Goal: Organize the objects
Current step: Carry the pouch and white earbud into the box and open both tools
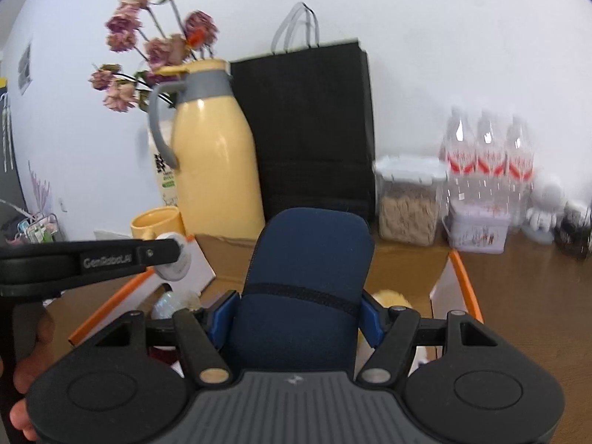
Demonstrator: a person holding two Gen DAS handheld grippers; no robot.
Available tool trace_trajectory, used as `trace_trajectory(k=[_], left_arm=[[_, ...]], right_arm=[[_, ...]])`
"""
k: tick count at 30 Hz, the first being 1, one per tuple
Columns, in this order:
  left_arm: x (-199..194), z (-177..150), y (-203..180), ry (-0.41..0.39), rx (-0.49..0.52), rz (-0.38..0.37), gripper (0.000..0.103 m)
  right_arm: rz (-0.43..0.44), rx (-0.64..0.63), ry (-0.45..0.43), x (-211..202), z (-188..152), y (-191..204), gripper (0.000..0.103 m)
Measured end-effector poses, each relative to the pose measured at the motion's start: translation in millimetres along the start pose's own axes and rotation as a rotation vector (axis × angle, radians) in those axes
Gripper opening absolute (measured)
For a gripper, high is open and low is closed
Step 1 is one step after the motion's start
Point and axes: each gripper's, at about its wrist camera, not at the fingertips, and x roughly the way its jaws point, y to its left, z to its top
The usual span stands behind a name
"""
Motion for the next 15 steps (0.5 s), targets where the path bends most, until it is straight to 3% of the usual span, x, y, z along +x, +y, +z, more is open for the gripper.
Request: trace_trajectory(k=[6,7,8,9,10,11,12,15], left_arm=[[4.6,-7.4,-2.3,0.033,0.029,0.002,0.01],[4.3,-7.9,-2.9,0.037,0.031,0.004,0.017],[3.7,-8.5,-3.4,0.035,0.033,0.012,0.026],[3.1,-8.1,-4.3,0.031,0.034,0.019,0.064],[1.6,-8.0,-3.9,0.015,0.029,0.028,0.103],[-1.5,-8.4,-3.2,-0.019,0.022,0.042,0.102],[-3.6,-7.8,-3.0,-0.043,0.02,0.052,0.103],[-2.9,-5.1,-2.4,-0.033,0.015,0.053,0.103]], right_arm=[[-0.01,0.006,0.042,10.4,-8.2,-7.1,0.066],[-0.008,-0.001,0.049,11.1,-9.1,-6.1,0.066],[-0.007,-0.005,0.055,11.9,-9.8,-5.4,0.068],[-0.017,-0.002,0.057,12.7,-10.7,-5.5,0.07],[-0.033,0.0,0.055,12.4,-11.6,-6.0,0.079],[-0.056,0.001,0.049,12.1,-11.6,-6.3,0.094],[-0.084,0.001,0.038,11.0,-11.7,-7.1,0.1],[-0.102,0.018,0.027,8.1,-9.1,-11.8,0.103]])
